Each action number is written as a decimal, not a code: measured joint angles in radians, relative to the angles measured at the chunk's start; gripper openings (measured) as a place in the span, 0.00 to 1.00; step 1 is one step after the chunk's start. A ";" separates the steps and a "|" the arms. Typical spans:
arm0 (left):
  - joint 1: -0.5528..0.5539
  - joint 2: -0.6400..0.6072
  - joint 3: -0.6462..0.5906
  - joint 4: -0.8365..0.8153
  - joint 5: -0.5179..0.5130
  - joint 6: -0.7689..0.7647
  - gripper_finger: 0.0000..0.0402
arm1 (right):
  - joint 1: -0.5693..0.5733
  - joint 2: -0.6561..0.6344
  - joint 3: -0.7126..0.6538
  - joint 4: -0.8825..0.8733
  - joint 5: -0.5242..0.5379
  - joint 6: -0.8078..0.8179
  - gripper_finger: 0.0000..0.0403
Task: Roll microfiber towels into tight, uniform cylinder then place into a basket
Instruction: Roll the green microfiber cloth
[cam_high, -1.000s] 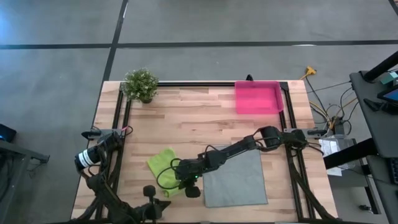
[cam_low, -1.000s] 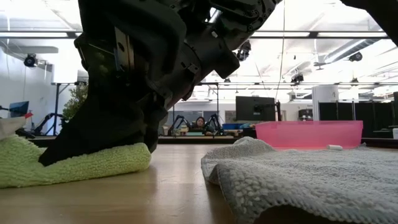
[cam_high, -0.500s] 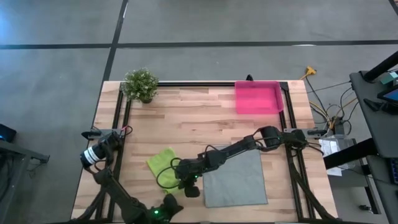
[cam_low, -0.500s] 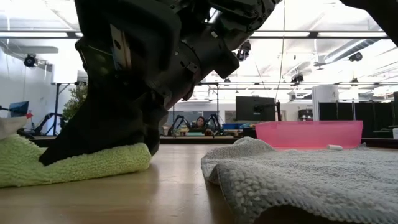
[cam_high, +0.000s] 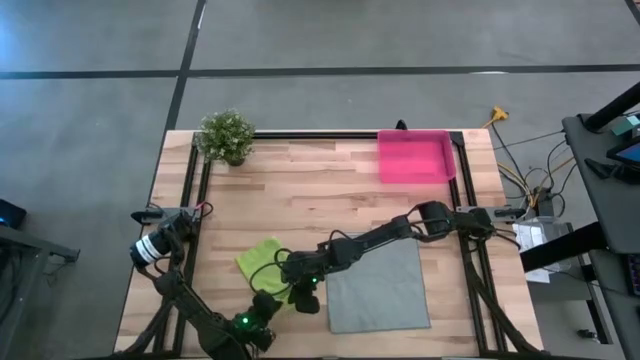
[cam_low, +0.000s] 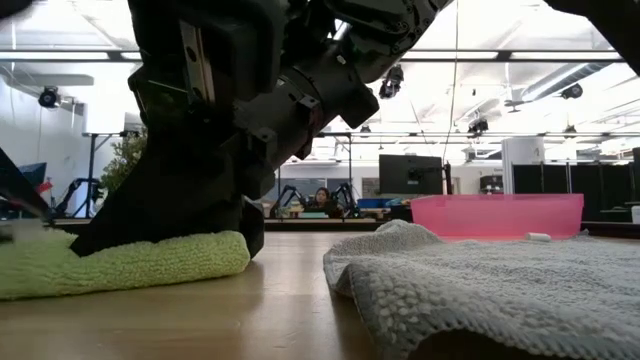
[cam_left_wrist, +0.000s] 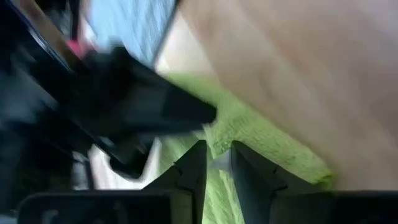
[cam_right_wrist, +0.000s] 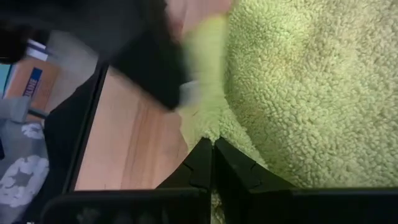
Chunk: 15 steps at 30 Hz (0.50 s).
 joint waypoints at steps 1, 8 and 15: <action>0.004 -0.003 -0.017 -0.001 0.007 -0.039 0.16 | 0.000 0.000 0.000 0.000 -0.001 0.000 0.02; 0.006 -0.010 -0.089 -0.066 0.036 -0.458 0.16 | 0.000 0.000 0.000 -0.010 -0.010 -0.015 0.02; -0.003 0.007 -0.096 0.084 0.062 -0.645 0.16 | 0.001 0.000 -0.001 -0.021 -0.027 -0.064 0.02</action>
